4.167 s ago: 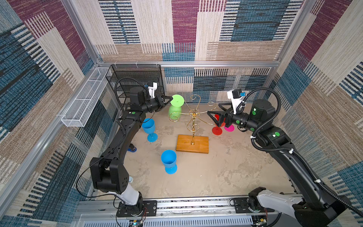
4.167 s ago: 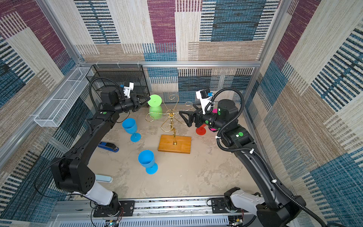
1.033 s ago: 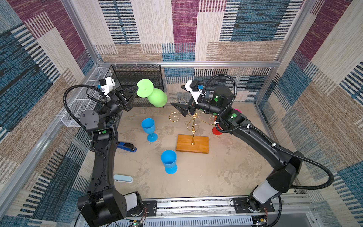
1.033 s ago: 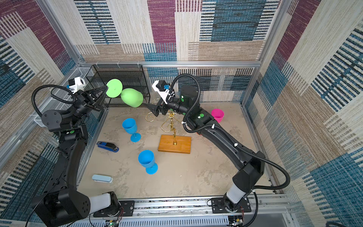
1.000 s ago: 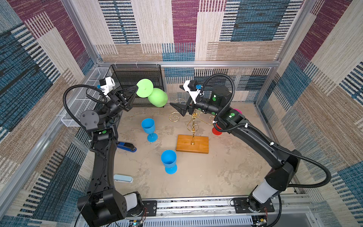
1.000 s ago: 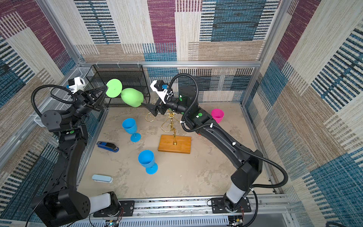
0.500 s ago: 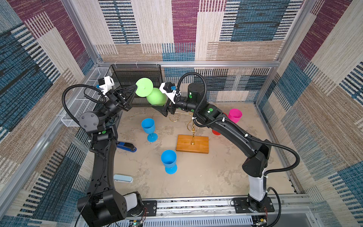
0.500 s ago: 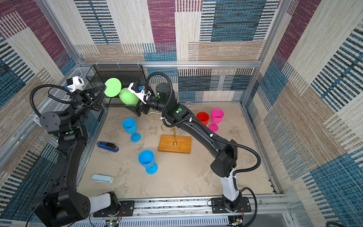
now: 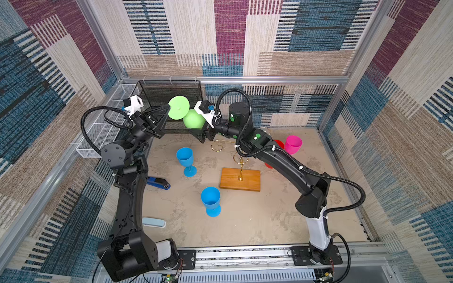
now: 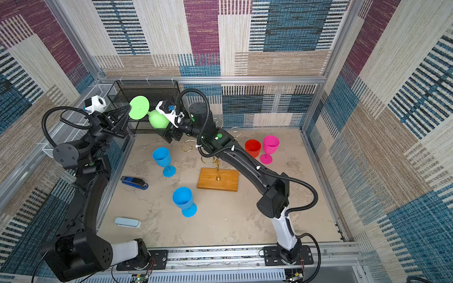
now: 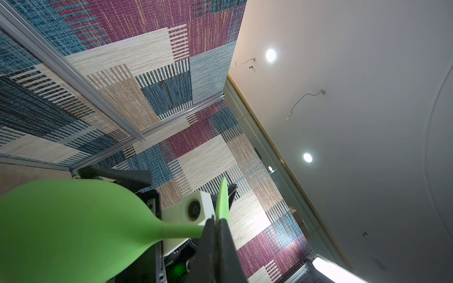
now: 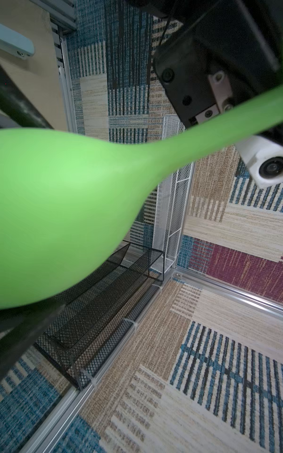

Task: Take the wine glass off the wine glass rack
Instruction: Pass the wine glass.

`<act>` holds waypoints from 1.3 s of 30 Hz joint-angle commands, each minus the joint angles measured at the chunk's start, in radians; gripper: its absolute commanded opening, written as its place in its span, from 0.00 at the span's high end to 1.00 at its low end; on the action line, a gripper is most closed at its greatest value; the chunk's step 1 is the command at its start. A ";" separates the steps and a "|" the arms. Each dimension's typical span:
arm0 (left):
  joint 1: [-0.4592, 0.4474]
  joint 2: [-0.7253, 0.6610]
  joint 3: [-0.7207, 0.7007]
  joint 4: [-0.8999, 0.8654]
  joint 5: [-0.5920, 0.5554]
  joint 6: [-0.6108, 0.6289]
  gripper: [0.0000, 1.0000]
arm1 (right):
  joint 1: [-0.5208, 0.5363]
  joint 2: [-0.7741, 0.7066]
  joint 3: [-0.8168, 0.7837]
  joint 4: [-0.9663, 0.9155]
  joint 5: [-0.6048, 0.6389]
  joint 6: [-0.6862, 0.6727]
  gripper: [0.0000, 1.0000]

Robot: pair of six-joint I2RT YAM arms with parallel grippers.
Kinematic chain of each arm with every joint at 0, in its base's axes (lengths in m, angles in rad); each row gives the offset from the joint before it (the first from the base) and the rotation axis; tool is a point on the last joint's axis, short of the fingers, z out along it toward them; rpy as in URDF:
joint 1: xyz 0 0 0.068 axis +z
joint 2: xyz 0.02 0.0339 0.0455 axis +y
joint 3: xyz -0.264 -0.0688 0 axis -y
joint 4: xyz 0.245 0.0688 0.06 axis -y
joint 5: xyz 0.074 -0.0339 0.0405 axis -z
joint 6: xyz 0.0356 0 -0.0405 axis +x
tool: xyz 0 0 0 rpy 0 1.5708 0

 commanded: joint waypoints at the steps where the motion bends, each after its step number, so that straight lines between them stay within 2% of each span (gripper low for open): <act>1: -0.002 -0.006 0.018 0.067 -0.017 -0.013 1.00 | 0.005 -0.003 0.011 -0.002 0.010 0.016 0.09; 7: -0.002 0.000 0.010 0.066 -0.021 -0.012 1.00 | 0.008 -0.013 0.009 -0.010 0.004 0.030 0.22; 13: -0.002 -0.002 0.037 0.051 0.000 0.010 0.99 | 0.009 -0.029 0.010 -0.020 0.002 0.047 0.28; 15: -0.002 -0.010 0.050 0.020 0.014 0.044 0.89 | 0.010 -0.041 0.012 -0.025 0.001 0.058 0.31; 19: -0.002 -0.032 0.067 -0.053 0.030 0.140 0.56 | 0.009 -0.062 0.030 -0.065 0.010 0.090 0.33; 21: -0.002 -0.041 0.068 -0.085 0.037 0.203 0.50 | 0.010 -0.081 0.041 -0.104 0.031 0.110 0.35; 24: -0.002 -0.063 0.057 -0.165 0.035 0.335 0.49 | 0.010 -0.143 0.022 -0.163 0.068 0.130 0.36; 27: -0.003 -0.091 0.049 -0.254 0.016 0.540 0.49 | 0.009 -0.224 -0.026 -0.225 0.103 0.142 0.38; 32: -0.054 -0.170 0.032 -0.526 -0.102 1.103 0.50 | 0.010 -0.374 -0.185 -0.291 0.127 0.163 0.43; 35: -0.121 -0.193 0.001 -0.543 -0.198 1.386 0.50 | 0.009 -0.426 -0.233 -0.357 0.161 0.166 0.46; 39: -0.226 -0.197 -0.033 -0.519 -0.162 1.852 0.52 | 0.010 -0.467 -0.248 -0.440 0.177 0.176 0.49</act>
